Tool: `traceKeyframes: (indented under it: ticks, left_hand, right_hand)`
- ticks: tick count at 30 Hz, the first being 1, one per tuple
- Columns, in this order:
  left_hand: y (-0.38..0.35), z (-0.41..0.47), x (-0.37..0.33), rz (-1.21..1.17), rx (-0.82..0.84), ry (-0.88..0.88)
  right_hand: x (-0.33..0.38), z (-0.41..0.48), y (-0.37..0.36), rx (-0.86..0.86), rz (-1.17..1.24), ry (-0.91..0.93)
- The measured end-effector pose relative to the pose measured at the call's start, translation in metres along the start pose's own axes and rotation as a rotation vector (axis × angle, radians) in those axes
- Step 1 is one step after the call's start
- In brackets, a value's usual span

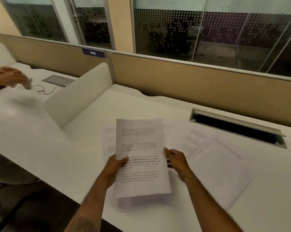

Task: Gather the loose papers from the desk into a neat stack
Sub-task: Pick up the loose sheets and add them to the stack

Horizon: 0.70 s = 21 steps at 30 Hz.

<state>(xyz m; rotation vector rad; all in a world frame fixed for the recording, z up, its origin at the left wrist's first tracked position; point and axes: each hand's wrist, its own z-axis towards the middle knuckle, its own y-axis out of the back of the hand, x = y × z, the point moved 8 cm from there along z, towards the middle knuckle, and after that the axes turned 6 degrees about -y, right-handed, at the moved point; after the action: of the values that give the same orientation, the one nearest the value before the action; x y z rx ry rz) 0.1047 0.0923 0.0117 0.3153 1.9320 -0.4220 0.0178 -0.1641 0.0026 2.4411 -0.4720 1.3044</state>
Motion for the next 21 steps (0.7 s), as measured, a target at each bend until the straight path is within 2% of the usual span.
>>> traceKeyframes:
  ticks: [4, 10, 17, 19, 21]
  left_hand:
    - [0.064, -0.013, -0.003, 0.02, -0.073, 0.008]
    - [0.125, -0.021, -0.006, -0.008, -0.155, 0.005]
    - [0.143, -0.012, -0.007, -0.009, -0.14, 0.007]
    - [0.144, -0.01, -0.007, 0.0, -0.13, 0.007]
    - [0.144, -0.007, -0.009, 0.0, -0.125, 0.005]
  right_hand:
    - [-0.009, 0.0, -0.006, -0.229, -0.409, -0.016]
    - [-0.028, -0.013, -0.042, -0.28, -0.814, -0.086]
    - [-0.037, -0.008, -0.049, -0.341, -0.682, -0.35]
    - [-0.04, -0.004, -0.046, -0.322, -0.578, -0.353]
    - [-0.033, 0.001, -0.042, -0.298, -0.441, -0.277]
